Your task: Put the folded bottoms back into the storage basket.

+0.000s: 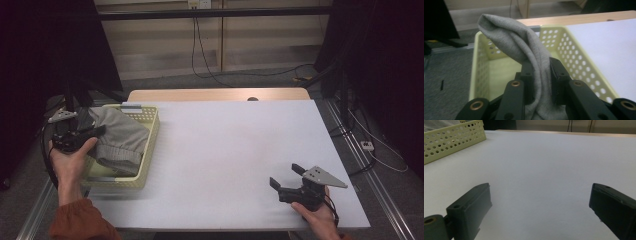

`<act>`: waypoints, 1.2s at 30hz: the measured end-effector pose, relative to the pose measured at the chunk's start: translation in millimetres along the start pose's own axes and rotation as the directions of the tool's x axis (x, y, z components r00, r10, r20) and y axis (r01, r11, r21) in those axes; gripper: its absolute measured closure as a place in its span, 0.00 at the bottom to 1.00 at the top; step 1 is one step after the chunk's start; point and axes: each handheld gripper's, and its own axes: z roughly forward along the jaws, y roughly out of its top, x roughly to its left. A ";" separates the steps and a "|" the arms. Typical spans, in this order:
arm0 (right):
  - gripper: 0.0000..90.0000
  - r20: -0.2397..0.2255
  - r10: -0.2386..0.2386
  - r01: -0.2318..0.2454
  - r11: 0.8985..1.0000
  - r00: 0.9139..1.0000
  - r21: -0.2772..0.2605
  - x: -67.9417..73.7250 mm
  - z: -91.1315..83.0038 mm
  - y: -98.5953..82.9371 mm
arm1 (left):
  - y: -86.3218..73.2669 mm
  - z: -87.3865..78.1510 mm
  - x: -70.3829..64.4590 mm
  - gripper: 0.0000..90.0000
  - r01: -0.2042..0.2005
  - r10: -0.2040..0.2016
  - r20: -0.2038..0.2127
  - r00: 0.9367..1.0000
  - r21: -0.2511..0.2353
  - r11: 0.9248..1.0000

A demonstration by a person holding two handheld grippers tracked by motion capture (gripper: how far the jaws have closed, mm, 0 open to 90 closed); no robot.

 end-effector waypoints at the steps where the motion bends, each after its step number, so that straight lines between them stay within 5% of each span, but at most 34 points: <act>1: 0.04 0.000 0.001 -0.001 1.000 1.000 0.000 -0.1 -0.1 0.0 | -0.7 0.3 1.0 0.84 0.000 0.000 -0.007 1.000 0.005 1.000; 7: 0.04 -0.001 0.000 0.000 1.000 1.000 0.000 0.2 -0.1 0.1 | -2.8 4.9 3.2 0.83 0.004 -0.001 -0.079 0.997 0.047 0.999; 14: 0.04 -0.002 -0.002 0.002 1.000 1.000 0.002 0.2 -0.3 0.0 | -7.2 14.0 5.6 0.83 0.008 0.001 -0.095 0.996 0.089 0.996; 36: 0.04 -0.003 -0.002 0.002 1.000 1.000 0.002 0.5 -0.1 0.0 | -11.3 34.5 0.9 0.83 0.006 0.003 -0.078 0.997 0.116 0.993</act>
